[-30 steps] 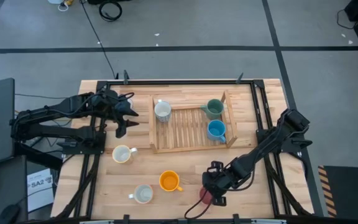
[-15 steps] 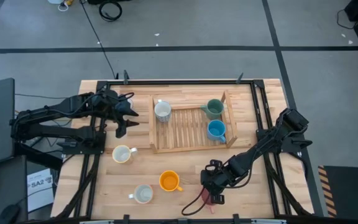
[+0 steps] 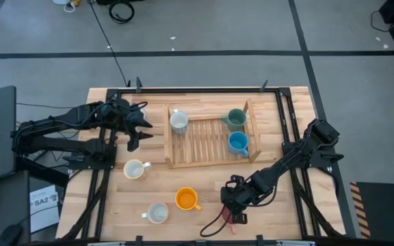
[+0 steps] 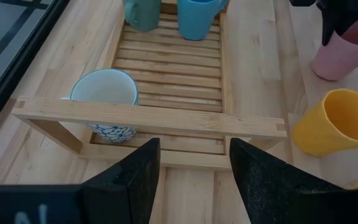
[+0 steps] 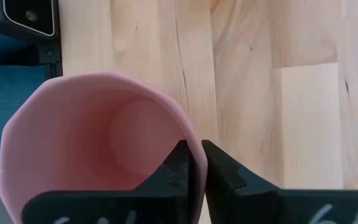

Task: Place coffee mugs
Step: Put the pink cup on the shelf, then put the gray cup on the shelf

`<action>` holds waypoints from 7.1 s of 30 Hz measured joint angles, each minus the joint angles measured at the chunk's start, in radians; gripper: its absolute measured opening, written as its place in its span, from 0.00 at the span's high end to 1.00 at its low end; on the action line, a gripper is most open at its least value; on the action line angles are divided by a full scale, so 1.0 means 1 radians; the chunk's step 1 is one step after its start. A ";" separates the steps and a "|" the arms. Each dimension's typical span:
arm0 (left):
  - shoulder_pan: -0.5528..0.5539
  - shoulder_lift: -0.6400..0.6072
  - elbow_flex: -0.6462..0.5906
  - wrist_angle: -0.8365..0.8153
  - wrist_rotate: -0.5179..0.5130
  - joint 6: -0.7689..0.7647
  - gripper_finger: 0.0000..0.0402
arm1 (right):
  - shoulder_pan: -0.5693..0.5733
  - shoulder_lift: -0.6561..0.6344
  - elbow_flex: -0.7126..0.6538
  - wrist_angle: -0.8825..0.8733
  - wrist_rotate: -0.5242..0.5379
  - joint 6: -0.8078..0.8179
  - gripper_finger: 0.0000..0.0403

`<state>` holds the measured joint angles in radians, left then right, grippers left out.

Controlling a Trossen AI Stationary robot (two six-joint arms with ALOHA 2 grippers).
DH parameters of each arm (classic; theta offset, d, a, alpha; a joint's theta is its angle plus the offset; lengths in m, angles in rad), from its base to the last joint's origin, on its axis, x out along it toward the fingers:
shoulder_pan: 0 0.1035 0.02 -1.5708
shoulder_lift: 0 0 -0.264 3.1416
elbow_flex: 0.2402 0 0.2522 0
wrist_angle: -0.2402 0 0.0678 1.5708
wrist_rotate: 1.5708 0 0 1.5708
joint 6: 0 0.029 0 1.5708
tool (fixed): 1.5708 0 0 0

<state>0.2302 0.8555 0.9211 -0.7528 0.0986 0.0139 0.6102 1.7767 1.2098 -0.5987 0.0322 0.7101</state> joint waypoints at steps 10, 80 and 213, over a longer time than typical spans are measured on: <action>0.000 0.000 0.000 0.000 0.000 0.000 0.50 | -0.027 -0.001 0.001 0.000 -0.026 -0.030 0.92; 0.000 0.000 -0.001 0.001 0.000 0.000 0.50 | -0.789 0.001 0.201 -0.300 0.000 -1.028 0.91; 0.000 0.000 -0.001 0.001 -0.131 -0.036 0.50 | -0.785 0.004 0.112 -0.251 -0.119 -1.017 0.63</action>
<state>0.2305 0.8554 0.9203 -0.7521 -0.0328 -0.0223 -0.1753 1.7809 1.3220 -0.8501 -0.0872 -0.3065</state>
